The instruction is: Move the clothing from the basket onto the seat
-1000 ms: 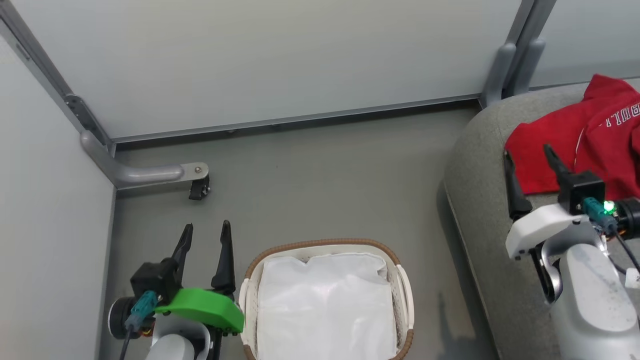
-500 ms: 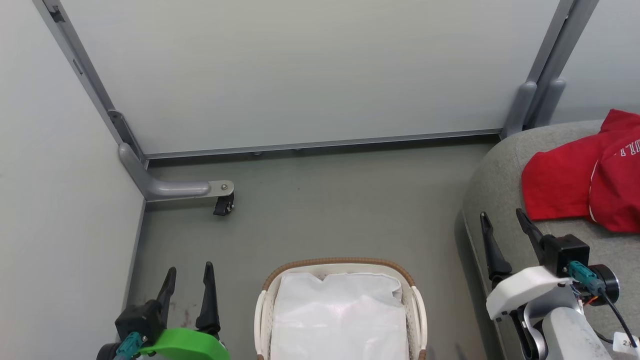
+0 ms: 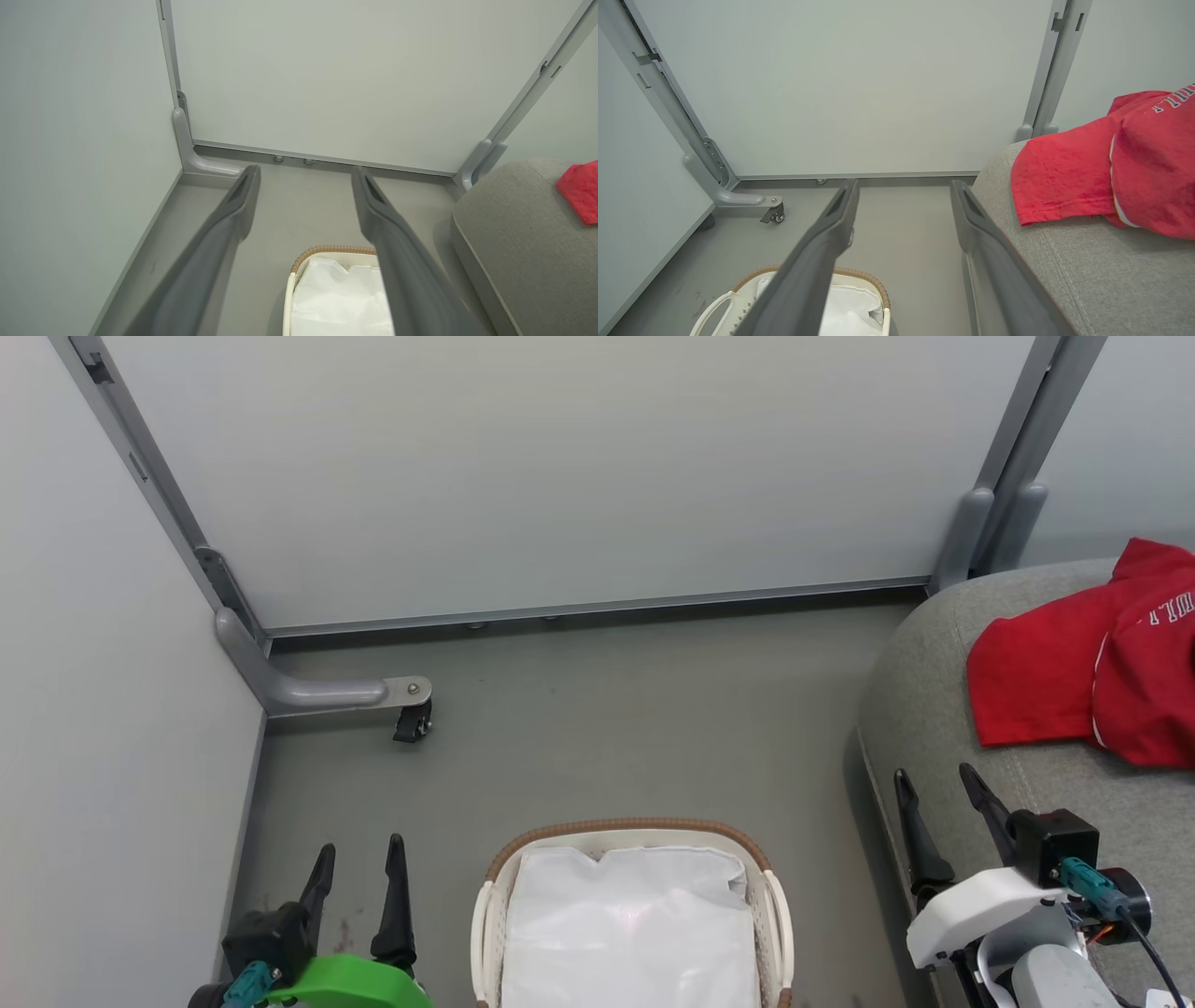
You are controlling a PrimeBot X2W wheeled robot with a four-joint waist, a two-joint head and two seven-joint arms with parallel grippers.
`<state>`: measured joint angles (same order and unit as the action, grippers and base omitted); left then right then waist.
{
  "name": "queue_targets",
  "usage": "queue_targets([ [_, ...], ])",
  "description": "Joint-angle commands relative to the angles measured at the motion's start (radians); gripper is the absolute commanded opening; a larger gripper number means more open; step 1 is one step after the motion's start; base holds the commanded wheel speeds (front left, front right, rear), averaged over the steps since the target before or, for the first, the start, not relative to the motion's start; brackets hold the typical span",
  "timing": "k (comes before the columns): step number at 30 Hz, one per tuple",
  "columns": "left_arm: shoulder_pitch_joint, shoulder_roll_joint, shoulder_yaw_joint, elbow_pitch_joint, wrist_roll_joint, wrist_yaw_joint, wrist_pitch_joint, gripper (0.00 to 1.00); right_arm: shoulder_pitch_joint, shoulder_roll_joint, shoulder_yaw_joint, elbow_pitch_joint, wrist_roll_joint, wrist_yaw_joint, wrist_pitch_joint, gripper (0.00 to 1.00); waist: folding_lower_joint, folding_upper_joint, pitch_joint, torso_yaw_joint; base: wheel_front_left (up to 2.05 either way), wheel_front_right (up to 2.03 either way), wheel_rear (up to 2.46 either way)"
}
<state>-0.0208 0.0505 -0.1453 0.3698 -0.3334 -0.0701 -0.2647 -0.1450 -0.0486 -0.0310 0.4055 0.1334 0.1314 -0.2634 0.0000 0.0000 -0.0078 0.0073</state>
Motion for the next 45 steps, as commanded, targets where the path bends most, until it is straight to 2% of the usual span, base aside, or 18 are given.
queue_targets([
  [1, 0.005, 0.0, 0.0, 0.005, -0.004, 0.004, 0.001, 1.0, 0.015, -0.004, 0.001, 0.001, -0.007, -0.001, -0.002, 1.0, 0.0, 0.0, 0.0, -0.001, 0.0, 0.0, 0.0],
  [12, -0.002, 0.0, -0.005, 0.02, -0.008, 0.007, 0.001, 1.0, 0.016, -0.004, 0.003, 0.004, 0.001, -0.001, -0.002, 1.0, 0.0, 0.0, 0.004, 0.001, 0.0, 0.0, 0.0],
  [13, 0.0, 0.0, -0.006, 0.023, -0.002, 0.003, 0.0, 0.0, 0.003, 0.001, 0.003, 0.006, 0.0, 0.0, 0.0, 0.0, 0.0, 0.0, 0.004, 0.0, 0.0, 0.0, 0.0],
  [16, 0.003, -0.001, -0.01, 0.048, -0.002, 0.003, 0.001, 0.0, 0.017, 0.008, 0.004, 0.031, 0.0, 0.0, 0.001, 0.0, 0.0, 0.0, 0.004, 0.0, 0.0, 0.0, 0.0],
  [45, -0.034, 0.0, 0.086, -0.014, -0.451, -0.02, 0.134, 0.0, 0.023, 0.003, -0.028, -0.039, 0.52, 0.0, 0.134, 0.0, 0.0, 0.0, 0.006, -0.001, 0.0, 0.0, 0.0],
])
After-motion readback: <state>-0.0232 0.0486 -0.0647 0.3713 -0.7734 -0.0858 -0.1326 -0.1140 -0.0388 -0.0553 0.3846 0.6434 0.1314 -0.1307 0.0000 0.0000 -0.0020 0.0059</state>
